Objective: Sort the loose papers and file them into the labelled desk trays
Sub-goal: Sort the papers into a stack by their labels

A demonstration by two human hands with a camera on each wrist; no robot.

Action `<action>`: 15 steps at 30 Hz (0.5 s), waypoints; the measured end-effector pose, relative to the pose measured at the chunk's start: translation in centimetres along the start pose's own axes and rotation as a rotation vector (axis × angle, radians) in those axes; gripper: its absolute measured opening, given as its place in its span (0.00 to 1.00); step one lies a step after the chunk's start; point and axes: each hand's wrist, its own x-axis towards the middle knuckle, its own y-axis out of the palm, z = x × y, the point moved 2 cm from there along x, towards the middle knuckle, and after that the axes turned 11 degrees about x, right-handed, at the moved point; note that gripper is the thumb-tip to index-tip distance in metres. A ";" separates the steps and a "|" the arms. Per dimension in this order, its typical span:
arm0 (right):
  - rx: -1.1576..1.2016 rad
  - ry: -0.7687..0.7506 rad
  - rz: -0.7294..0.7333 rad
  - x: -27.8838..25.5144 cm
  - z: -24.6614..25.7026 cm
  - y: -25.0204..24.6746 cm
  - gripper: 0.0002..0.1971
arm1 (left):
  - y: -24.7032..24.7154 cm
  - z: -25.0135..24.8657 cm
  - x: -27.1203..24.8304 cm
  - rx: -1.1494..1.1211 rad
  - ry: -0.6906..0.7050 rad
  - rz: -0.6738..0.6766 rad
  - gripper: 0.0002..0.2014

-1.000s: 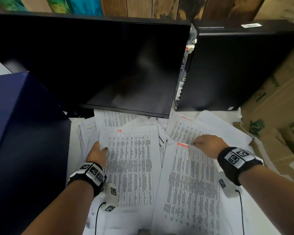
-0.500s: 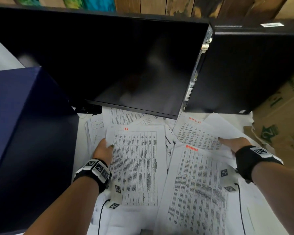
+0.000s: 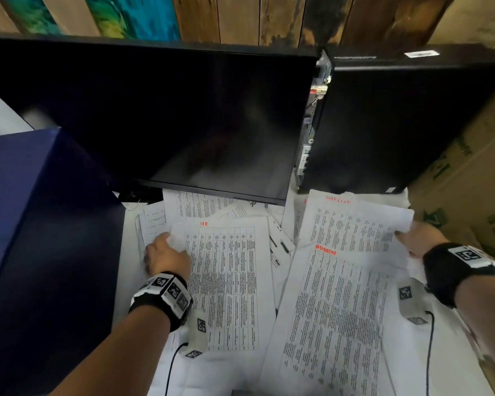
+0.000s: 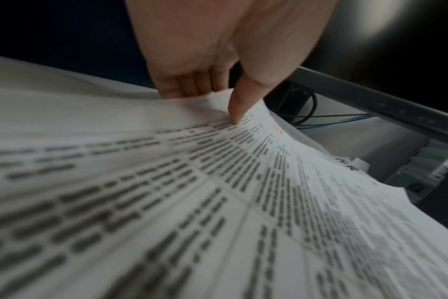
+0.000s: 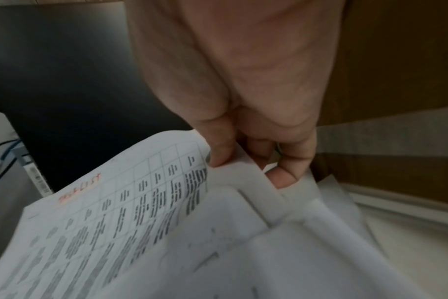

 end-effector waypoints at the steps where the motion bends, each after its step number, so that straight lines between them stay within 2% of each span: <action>1: -0.019 0.005 0.038 -0.4 0.0 0.0 0.05 | -0.3 -0.5 -0.5 0.114 0.037 -0.052 0.31; 3: -0.083 0.044 0.124 -1.3 0.0 0.3 0.07 | -0.6 -2.0 -1.5 0.221 0.169 -0.129 0.33; 5: -0.199 0.030 0.168 -2.1 -0.3 0.5 0.12 | -0.2 -4.0 -3.2 0.132 0.324 -0.097 0.28; 7: -0.236 -0.025 0.188 -3.1 -0.4 0.5 0.15 | 0.9 -5.8 -5.1 -0.050 0.444 0.056 0.24; 9: -0.075 -0.015 0.218 -4.0 -1.1 0.6 0.13 | 2.5 -7.5 -7.0 -0.191 0.538 0.262 0.26; 12: 0.170 -0.028 0.283 -5.4 -1.7 0.2 0.10 | 4.7 -9.4 -9.4 -0.282 0.623 0.527 0.31; 15: 0.399 -0.041 0.368 -6.8 -1.5 -0.8 0.15 | 5.9 -11.1 -10.9 -0.358 0.663 0.668 0.26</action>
